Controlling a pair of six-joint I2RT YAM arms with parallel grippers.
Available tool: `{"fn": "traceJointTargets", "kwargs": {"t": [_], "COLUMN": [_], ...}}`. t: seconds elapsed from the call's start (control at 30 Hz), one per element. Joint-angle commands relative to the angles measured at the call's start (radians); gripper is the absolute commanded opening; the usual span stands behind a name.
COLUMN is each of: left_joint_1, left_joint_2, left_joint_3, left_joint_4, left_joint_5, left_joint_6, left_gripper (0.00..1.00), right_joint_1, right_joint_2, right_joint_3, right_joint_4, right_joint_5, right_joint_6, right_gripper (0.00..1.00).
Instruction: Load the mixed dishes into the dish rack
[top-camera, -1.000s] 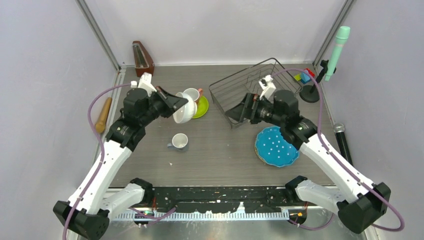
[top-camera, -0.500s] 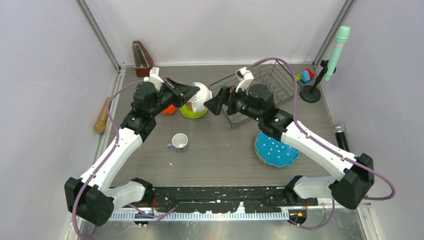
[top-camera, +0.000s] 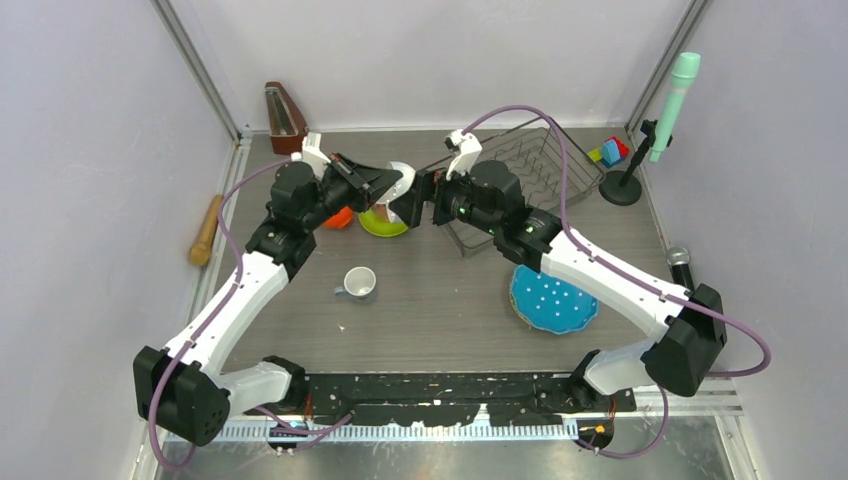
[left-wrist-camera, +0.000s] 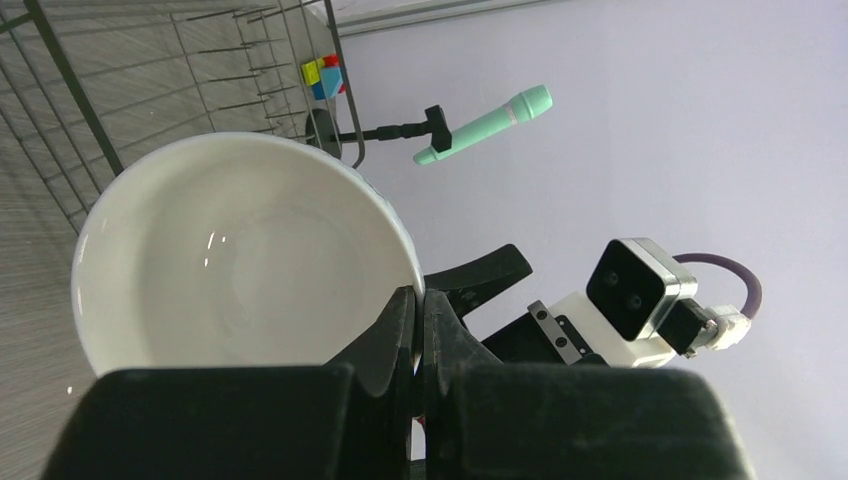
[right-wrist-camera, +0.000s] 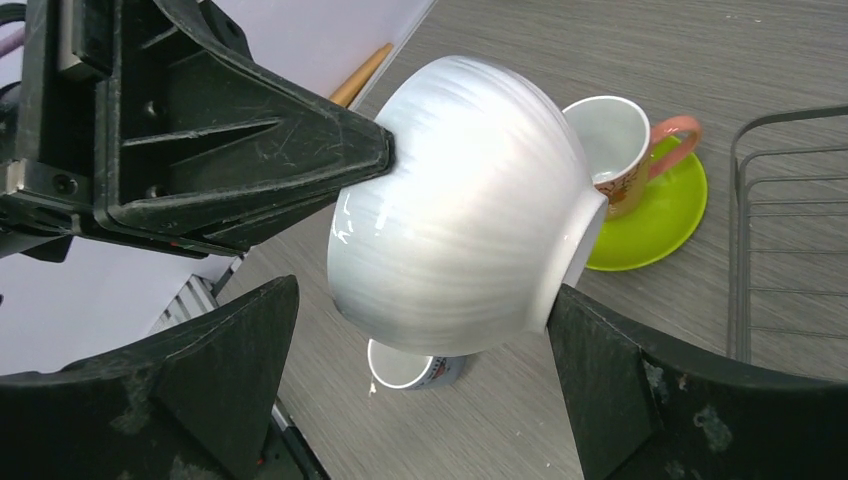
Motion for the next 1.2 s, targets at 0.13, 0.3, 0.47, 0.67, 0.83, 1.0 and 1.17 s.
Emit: {"fn": "traceJointTargets", "kwargs": {"t": [0.13,0.3,0.47,0.67,0.83,1.0,1.17], "left_joint_1": [-0.007,-0.007,-0.007,-0.007,-0.007,-0.007,-0.001], "left_joint_2": [-0.011,-0.011,0.003,0.036,0.07,0.091,0.099], "left_joint_3": [0.011,0.004,-0.008,-0.005,0.023,0.03,0.068], "left_joint_4": [0.142,0.145,0.173,0.167,0.097,0.103,0.039], "left_joint_5": [0.023,0.01,0.014,0.017,0.013,0.017,0.012], "left_joint_6": [-0.012,-0.005,-0.013,0.028,0.103,0.111,0.17], "left_gripper": [0.0,0.0,0.0,0.02,0.17,0.37,0.59], "right_joint_1": [0.025,0.026,0.026,0.026,0.024,0.019,-0.017], "right_joint_2": [0.027,0.039,0.051,0.05,0.043,0.043,0.039], "right_joint_3": [0.083,0.094,0.113,0.127,0.133,0.144,0.163], "right_joint_4": [-0.037,-0.065,-0.089,-0.102,-0.101,-0.113,-0.144], "right_joint_5": [0.104,0.159,0.163,0.202,0.238,0.274,0.301], "right_joint_6": [-0.028,-0.016,-0.02,-0.065,-0.105,-0.139,-0.162], "right_gripper": [0.98,0.84,0.39,0.01,0.0,0.0,0.0]}}
